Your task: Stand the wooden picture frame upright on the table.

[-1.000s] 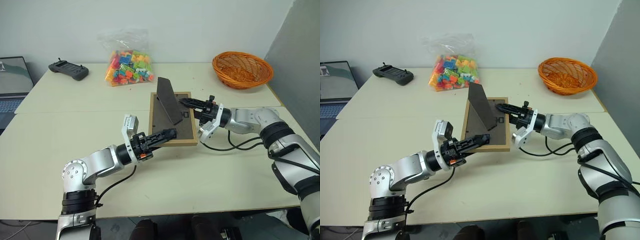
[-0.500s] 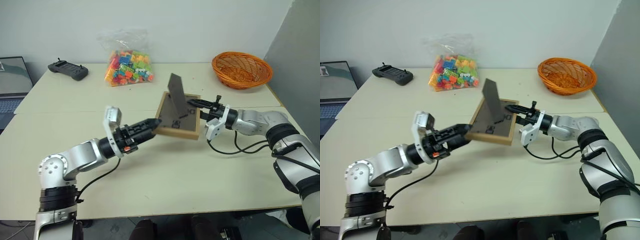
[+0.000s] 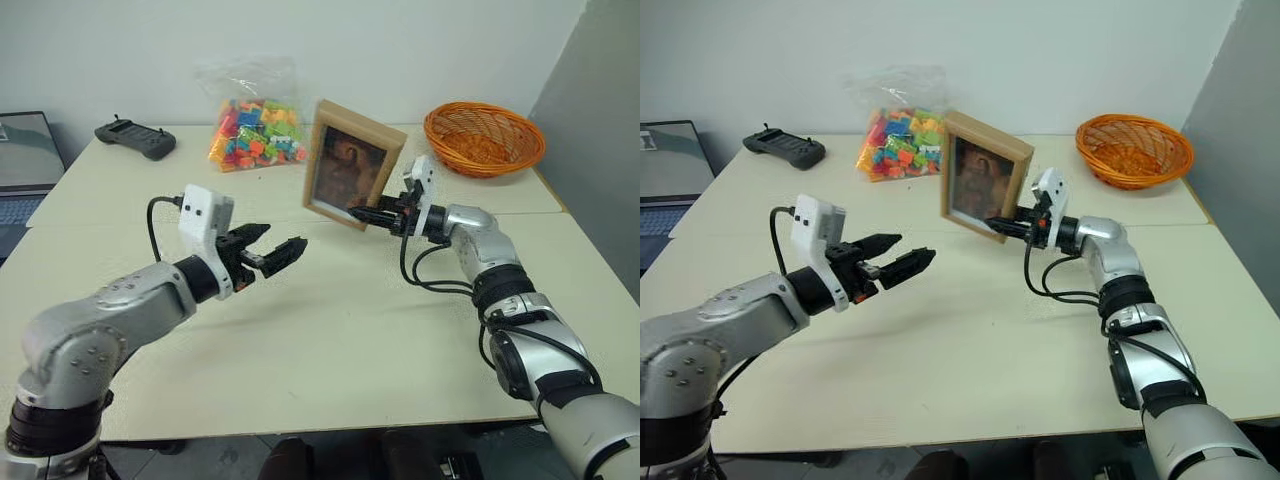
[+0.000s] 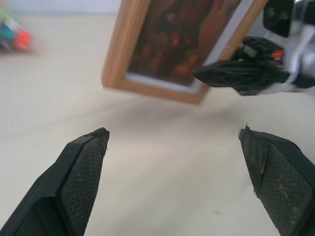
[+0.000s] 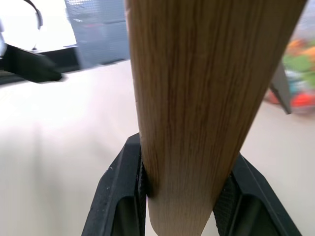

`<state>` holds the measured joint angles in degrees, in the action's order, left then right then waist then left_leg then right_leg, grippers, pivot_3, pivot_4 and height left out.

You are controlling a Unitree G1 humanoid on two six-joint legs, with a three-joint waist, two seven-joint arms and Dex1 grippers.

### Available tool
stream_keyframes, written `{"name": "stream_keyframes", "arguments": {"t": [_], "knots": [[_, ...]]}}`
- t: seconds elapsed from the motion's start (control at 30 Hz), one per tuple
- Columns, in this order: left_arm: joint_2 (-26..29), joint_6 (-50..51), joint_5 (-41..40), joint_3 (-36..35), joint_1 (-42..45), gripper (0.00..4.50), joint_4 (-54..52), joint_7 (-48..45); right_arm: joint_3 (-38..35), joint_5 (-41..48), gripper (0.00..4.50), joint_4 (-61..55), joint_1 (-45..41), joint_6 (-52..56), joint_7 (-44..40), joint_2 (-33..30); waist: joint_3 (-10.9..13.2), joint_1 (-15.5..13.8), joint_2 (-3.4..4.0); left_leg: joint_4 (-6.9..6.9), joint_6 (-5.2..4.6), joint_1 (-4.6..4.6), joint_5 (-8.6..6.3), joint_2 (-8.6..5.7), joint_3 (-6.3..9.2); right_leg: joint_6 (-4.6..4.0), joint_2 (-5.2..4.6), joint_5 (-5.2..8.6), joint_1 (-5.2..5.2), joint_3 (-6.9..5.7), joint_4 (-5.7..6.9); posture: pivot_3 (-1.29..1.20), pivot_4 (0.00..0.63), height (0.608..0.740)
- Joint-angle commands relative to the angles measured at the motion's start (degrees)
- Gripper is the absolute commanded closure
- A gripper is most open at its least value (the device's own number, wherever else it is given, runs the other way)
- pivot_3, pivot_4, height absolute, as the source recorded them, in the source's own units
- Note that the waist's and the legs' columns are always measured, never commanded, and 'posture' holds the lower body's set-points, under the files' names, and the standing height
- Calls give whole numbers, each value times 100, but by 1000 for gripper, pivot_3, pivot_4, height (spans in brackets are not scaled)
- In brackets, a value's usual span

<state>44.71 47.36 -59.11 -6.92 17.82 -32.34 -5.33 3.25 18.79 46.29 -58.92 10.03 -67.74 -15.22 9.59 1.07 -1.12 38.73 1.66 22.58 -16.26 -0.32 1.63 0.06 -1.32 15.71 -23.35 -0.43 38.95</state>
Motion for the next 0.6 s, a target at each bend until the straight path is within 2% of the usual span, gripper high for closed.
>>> {"name": "stream_keyframes", "arguments": {"t": [0.03,0.13,0.37,0.43,0.6], "knots": [[-286,-661,956,108,-234,0,-185,-144,64,-5,3196,-101,93,382,-247,114,0,-27,-1,1,-4,0,-2,-1,-1,0,-1,0,0,1,2,0,150,740],[-354,-800,1390,283,-594,0,-294,-366,267,-257,3196,175,215,281,-454,198,0,-50,-1,2,-15,1,-8,-1,-2,0,-1,0,-3,0,4,0,150,740],[-705,-825,1656,281,-953,0,-362,-607,304,-522,3196,633,218,140,-572,248,0,-66,-1,6,-19,18,-10,0,-6,1,-1,0,-19,0,8,0,150,740],[-807,-797,1684,255,-977,0,-321,-651,305,-609,2494,713,259,-6,-476,268,0,-64,-1,6,-20,18,-11,0,-5,1,-1,0,-19,-1,8,0,150,740],[-912,-729,1820,289,-986,0,-288,-793,299,-778,1524,951,338,-264,-369,285,-1,-61,-2,6,-22,16,-12,1,-5,1,-1,0,-19,-1,9,0,150,740]]}}
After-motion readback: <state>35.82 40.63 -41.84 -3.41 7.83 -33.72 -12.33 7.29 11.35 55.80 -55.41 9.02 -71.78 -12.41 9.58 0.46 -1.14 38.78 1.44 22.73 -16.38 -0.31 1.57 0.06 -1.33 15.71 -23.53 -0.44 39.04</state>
